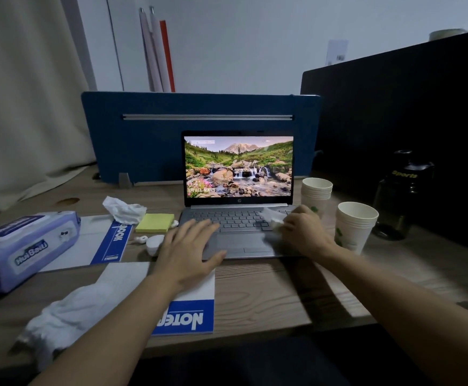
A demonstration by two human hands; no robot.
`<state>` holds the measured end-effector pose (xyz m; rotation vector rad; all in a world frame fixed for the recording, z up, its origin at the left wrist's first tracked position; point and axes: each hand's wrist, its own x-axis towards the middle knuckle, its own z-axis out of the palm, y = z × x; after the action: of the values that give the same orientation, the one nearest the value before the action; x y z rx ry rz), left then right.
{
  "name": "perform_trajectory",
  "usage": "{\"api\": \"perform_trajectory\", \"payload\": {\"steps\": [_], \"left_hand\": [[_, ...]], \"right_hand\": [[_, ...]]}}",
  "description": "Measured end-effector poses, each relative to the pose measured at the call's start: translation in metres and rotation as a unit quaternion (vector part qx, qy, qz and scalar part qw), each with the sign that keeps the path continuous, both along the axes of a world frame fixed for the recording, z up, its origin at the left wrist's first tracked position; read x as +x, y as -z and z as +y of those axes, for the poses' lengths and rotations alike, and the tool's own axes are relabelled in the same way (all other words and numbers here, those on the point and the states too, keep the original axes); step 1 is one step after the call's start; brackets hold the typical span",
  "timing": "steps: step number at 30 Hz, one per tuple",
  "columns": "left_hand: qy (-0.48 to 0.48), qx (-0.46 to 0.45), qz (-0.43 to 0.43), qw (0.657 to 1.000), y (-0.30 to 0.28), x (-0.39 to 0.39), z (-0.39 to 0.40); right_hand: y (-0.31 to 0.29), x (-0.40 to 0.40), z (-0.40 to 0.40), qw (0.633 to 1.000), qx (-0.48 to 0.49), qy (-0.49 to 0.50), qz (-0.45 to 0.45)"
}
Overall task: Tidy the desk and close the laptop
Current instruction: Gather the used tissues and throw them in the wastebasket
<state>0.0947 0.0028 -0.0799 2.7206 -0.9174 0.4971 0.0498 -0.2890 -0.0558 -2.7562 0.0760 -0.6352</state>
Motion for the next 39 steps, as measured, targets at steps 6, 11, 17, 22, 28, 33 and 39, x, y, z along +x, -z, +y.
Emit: {"api": "perform_trajectory", "payload": {"steps": [6, 11, 17, 22, 28, 33, 39], "left_hand": [[-0.011, 0.01, -0.008, 1.0, -0.02, -0.01, 0.022], [-0.046, -0.018, 0.004, 0.999, -0.033, -0.016, 0.074], [-0.087, 0.001, 0.159, 0.984, -0.029, -0.035, 0.143], [-0.1, 0.007, 0.233, 0.967, -0.033, -0.055, 0.187], [-0.096, 0.024, 0.188, 0.977, -0.025, -0.081, 0.211], [-0.093, -0.048, 0.189, 0.976, -0.016, -0.089, 0.213], [-0.104, -0.153, 0.158, 0.97, -0.017, -0.088, 0.209]], "right_hand": [[-0.011, -0.002, 0.038, 0.997, 0.059, -0.022, -0.042], [-0.016, -0.002, 0.08, 0.994, 0.09, -0.062, -0.028], [-0.017, -0.005, 0.13, 0.992, 0.051, -0.109, -0.041], [-0.015, -0.009, 0.159, 0.988, 0.036, -0.143, -0.049], [-0.013, -0.021, 0.18, 0.986, 0.043, -0.16, -0.035], [-0.012, -0.039, 0.185, 0.984, 0.042, -0.173, -0.009], [-0.017, -0.051, 0.187, 0.973, 0.078, -0.215, 0.011]]}}
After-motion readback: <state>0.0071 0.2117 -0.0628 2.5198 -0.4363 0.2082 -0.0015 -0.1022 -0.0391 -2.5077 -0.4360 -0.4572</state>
